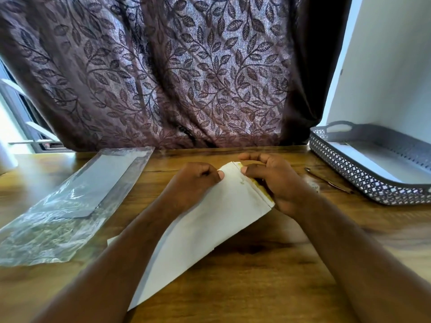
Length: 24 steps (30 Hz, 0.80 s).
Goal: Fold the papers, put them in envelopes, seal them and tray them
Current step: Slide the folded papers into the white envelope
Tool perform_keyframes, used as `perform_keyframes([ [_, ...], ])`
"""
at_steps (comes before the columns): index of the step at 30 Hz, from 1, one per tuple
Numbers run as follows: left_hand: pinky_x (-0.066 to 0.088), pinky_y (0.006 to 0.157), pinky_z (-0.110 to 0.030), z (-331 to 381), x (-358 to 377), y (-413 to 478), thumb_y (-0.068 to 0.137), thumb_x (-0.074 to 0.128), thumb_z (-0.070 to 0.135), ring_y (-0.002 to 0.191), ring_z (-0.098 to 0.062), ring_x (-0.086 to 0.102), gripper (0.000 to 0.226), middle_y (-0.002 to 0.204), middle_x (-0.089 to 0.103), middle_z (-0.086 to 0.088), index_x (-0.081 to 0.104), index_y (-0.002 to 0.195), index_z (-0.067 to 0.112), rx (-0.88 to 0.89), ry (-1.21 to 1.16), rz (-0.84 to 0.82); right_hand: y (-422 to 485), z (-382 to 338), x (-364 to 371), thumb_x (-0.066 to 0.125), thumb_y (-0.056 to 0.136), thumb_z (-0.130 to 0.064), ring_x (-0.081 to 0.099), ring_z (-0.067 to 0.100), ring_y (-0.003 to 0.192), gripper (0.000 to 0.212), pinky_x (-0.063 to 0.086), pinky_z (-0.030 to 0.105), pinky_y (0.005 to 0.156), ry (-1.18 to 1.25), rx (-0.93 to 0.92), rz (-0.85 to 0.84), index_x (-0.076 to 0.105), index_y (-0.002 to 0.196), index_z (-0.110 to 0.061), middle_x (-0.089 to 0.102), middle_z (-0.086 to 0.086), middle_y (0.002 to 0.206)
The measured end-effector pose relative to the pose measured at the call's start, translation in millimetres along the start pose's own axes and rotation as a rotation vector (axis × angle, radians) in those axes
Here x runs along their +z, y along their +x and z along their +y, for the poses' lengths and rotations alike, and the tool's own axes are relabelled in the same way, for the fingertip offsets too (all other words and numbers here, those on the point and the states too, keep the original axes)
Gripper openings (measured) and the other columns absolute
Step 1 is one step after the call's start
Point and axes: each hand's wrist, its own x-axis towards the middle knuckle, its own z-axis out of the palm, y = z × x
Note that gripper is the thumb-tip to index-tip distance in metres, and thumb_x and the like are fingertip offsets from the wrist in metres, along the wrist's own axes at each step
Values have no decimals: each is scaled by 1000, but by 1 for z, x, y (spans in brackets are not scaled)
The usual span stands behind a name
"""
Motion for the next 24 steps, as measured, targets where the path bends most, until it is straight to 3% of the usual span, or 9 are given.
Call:
perform_keyframes([
  [3,48,67,-32,0,-5,0,95,66,27,70,-13,58,24,86,71,-14,72,80,9,0,-42,-9,0,-3,-4,60,87,13,73,27,93,47,60,37,71,130,40,-68,64,124,-15,75,14,111],
  [5,49,69,-33,-1,-7,-1,95,66,25,71,-16,60,22,90,72,-19,72,84,7,5,-72,-11,2,-2,-4,63,84,17,72,27,101,53,61,37,75,90,1,-46,63,126,-16,73,12,116],
  [7,51,70,-32,-1,-7,-1,95,65,23,72,-14,63,17,90,74,-14,74,88,9,2,-91,-4,2,1,-2,74,79,9,71,27,104,53,62,40,80,-112,-53,26,64,124,-19,72,9,114],
  [9,53,71,-31,1,-6,-1,95,65,22,75,-15,68,12,89,76,-6,74,93,13,-9,-90,2,0,1,1,81,76,-3,67,21,90,47,57,32,67,-379,-103,127,67,116,-22,69,6,103],
  [12,51,70,-24,0,-5,0,94,67,27,81,-8,68,9,90,73,8,73,98,22,8,49,13,-3,-1,4,82,77,-10,57,11,70,31,46,25,58,-589,-176,234,70,102,-24,65,-3,83],
  [14,45,67,-20,-2,-4,0,92,68,32,84,1,62,11,91,69,17,71,100,27,28,151,10,-7,-1,8,81,78,-11,56,7,67,24,43,21,57,-704,-220,258,71,97,-22,64,-8,78],
  [17,45,71,-22,-5,-2,0,90,69,39,88,0,61,16,95,68,17,72,102,28,32,190,-1,-9,-1,14,81,77,-17,54,6,70,21,37,24,54,-901,-290,331,66,89,-25,60,-13,78],
  [21,51,78,-27,-4,-1,1,90,69,40,91,-2,62,17,99,70,15,72,102,28,32,206,16,-11,-2,14,77,81,-24,59,9,68,17,42,25,54,-968,-300,375,61,76,-25,63,-12,73],
  [24,50,78,-28,-4,0,1,90,68,40,93,-6,63,17,102,71,13,72,102,29,28,238,28,-13,-4,18,71,89,-29,66,10,61,16,57,32,57,-915,-298,320,67,75,-21,69,-7,69],
])
